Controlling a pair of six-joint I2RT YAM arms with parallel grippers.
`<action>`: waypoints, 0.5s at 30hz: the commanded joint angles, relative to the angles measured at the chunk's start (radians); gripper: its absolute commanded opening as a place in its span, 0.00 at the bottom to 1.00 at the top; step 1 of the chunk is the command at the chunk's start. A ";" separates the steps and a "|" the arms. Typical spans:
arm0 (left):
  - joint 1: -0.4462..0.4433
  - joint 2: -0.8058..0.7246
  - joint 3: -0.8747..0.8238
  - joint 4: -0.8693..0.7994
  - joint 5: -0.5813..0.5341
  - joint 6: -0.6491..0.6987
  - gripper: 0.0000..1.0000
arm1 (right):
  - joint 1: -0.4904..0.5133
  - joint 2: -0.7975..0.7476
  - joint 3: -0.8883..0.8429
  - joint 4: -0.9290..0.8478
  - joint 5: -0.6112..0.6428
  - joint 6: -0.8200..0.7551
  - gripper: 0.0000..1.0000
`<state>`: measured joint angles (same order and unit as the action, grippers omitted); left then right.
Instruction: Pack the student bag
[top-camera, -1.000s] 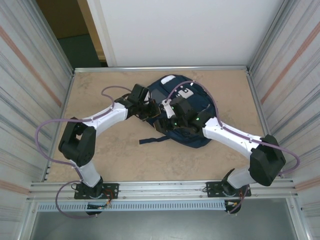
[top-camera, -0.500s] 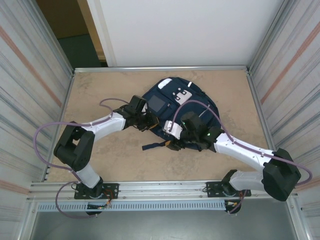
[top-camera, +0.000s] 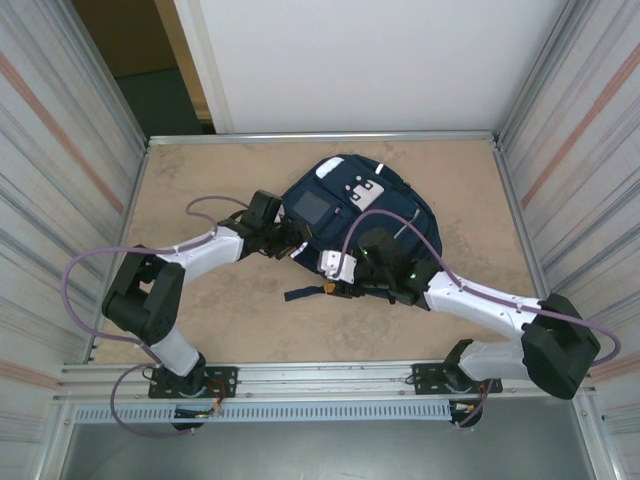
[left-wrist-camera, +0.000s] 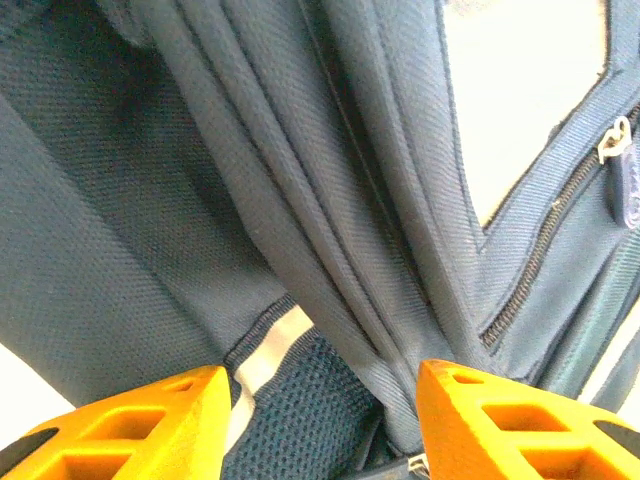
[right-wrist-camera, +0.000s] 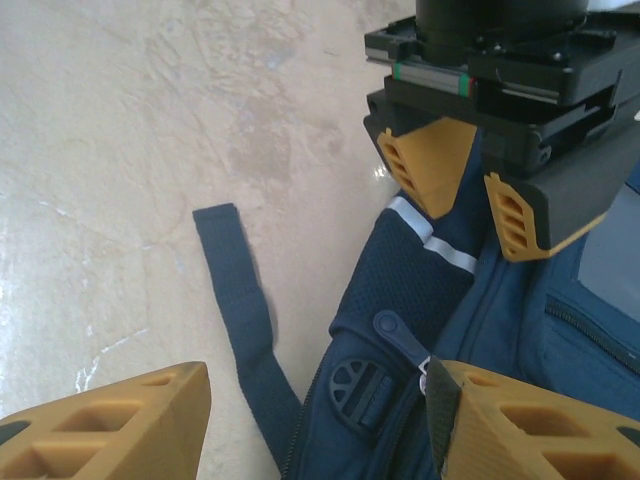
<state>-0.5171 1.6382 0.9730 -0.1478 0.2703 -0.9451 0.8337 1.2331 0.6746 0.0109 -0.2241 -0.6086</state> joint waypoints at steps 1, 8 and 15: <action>-0.001 0.012 0.039 -0.020 -0.085 0.032 0.51 | 0.009 -0.033 -0.043 0.115 0.052 0.050 0.58; -0.003 0.084 0.090 0.003 -0.200 0.043 0.42 | 0.039 0.003 -0.071 0.274 0.205 0.369 0.57; -0.004 0.116 0.151 -0.008 -0.219 0.052 0.21 | 0.120 0.101 0.187 -0.195 0.607 1.267 0.59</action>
<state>-0.5240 1.7390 1.0813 -0.1547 0.1150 -0.9154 0.9298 1.3155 0.7795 0.0242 0.1658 0.1650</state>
